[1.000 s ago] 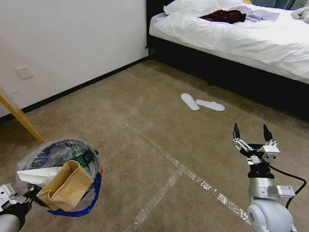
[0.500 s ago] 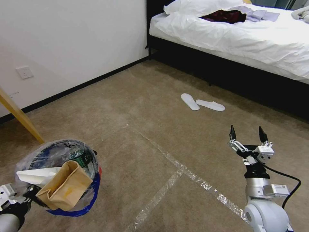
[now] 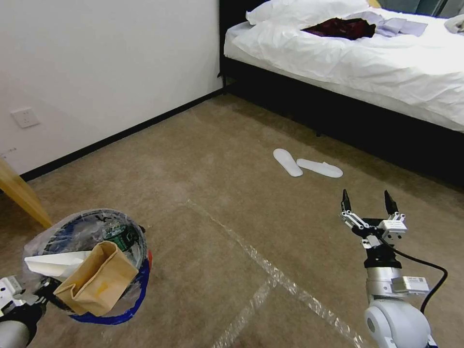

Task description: Pick up the trash bin and place the garbage on the floor into it.

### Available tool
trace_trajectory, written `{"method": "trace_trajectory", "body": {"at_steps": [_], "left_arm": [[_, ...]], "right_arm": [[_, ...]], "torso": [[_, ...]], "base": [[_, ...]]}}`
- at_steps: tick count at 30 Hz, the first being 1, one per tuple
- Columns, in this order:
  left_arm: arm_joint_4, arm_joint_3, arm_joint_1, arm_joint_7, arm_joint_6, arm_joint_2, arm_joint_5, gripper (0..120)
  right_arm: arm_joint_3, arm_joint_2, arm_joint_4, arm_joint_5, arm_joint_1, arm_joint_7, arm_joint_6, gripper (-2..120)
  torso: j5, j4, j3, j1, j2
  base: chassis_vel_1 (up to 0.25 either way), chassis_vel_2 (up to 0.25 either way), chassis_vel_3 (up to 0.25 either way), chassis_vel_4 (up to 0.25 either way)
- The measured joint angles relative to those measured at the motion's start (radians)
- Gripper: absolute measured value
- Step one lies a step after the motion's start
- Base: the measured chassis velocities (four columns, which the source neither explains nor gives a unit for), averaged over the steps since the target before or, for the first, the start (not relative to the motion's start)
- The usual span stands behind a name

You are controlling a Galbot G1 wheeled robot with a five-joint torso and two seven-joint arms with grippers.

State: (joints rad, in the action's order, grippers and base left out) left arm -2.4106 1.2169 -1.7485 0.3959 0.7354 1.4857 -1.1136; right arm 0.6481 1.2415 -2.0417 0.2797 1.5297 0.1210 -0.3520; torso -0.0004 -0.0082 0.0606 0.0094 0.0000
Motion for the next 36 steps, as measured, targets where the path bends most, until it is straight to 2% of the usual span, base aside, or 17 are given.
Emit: {"method": "trace_trajectory", "body": {"at_steps": [36], "left_arm": [[0.001, 0.002, 0.001, -0.001, 0.000, -0.010, -0.004, 0]], "right_arm": [[-0.010, 0.010, -0.006, -0.025, -0.001, 0.003, 0.007, 100]], "torso": [[0.0004, -0.0001, 0.000, 0.000, 0.000]], "base": [[-0.130, 0.127, 0.130, -0.127]]}}
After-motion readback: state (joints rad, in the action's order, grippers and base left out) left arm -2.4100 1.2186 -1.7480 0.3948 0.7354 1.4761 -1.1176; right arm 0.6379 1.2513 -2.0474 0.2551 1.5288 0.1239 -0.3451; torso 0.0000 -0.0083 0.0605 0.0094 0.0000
